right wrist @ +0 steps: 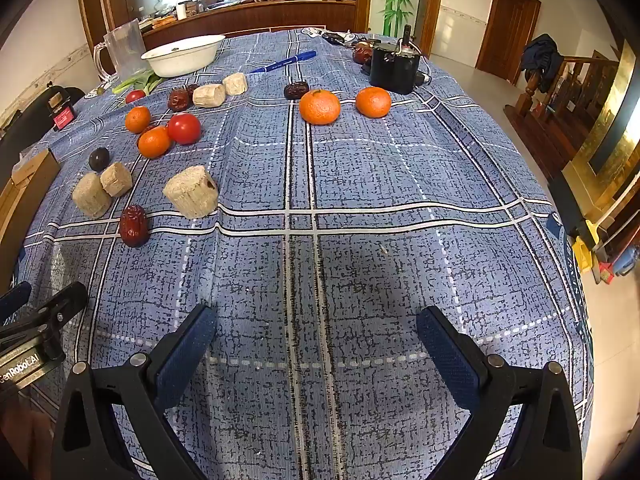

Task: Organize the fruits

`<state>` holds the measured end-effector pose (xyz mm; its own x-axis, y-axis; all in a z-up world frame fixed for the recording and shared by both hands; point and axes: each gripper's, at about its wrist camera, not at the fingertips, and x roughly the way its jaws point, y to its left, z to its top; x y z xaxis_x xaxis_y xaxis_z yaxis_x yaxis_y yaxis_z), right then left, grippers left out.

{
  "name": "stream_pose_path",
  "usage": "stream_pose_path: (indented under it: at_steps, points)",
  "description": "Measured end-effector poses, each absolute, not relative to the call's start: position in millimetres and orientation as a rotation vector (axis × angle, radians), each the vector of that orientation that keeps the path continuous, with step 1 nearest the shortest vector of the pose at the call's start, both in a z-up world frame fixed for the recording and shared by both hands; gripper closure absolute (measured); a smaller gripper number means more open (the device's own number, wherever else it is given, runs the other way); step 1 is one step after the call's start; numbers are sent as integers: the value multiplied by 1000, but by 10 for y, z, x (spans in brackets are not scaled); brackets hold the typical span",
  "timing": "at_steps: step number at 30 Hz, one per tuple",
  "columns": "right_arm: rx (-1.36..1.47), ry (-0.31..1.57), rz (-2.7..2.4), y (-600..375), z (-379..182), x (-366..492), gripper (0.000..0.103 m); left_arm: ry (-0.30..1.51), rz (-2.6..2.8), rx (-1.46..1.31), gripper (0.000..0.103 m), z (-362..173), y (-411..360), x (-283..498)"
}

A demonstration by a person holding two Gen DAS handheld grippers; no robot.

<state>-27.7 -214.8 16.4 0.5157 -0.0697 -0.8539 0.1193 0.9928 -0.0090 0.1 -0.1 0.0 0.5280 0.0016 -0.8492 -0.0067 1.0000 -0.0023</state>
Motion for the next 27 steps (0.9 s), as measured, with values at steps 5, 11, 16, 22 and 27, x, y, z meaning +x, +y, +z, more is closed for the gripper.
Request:
stream_pose_path:
  at_steps: [5,11,16,22,27]
  points:
    - [51,1021,-115,-2147,154,-267,1,1014,5,-6,0,0,0,0]
    - [52,1021,-115,-2145,145,-253,1,1014,5,-5,0,0,0,0]
    - [52,1021,-114,-2146,129,-244,1,1014,5,-5,0,0,0,0]
    - [54,1022,-120,-2145,117,-226,1,1013,6,-5,0,0,-1,0]
    - [60,990,-162,-2069,211,-231,1,956,45,-12,0,87,84,-27]
